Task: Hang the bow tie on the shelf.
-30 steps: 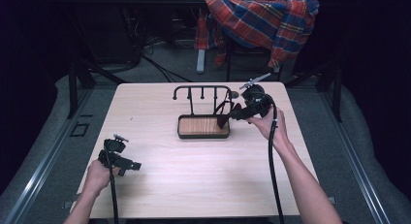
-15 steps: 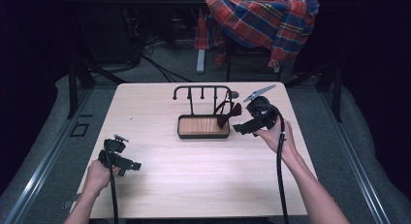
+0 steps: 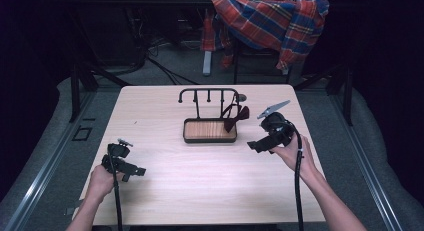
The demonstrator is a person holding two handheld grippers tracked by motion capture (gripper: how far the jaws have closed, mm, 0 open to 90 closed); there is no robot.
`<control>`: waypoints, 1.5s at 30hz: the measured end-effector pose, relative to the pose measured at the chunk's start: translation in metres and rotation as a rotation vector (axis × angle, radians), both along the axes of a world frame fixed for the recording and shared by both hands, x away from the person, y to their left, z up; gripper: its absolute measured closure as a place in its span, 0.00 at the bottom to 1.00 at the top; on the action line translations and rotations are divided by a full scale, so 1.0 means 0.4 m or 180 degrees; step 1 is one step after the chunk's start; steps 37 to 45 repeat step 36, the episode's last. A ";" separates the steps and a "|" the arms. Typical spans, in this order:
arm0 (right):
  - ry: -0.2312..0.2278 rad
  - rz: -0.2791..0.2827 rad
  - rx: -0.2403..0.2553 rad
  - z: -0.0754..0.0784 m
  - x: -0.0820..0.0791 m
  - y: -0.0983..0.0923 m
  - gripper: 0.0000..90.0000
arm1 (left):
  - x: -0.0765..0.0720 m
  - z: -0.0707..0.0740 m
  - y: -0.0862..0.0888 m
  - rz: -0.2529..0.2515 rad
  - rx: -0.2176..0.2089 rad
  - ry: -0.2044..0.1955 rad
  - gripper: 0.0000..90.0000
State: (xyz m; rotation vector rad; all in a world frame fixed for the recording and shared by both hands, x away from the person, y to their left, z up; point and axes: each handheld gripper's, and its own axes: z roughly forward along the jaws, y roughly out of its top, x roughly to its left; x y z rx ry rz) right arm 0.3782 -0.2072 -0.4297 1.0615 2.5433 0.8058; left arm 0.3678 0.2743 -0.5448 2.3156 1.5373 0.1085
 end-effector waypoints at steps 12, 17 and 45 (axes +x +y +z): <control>0.0160 0.0033 -0.0159 -0.058 -0.048 -0.018 0.15 | 0.000 -0.001 0.000 -0.0004 0.0007 0.0008 0.00; 0.0230 0.0034 -0.0211 -0.088 -0.066 -0.027 0.16 | 0.000 -0.001 0.000 -0.0011 0.0007 0.0008 0.00; 0.0489 -0.0016 -0.0194 -0.174 -0.063 -0.048 0.16 | 0.002 0.001 -0.001 -0.0020 0.0002 -0.0004 0.00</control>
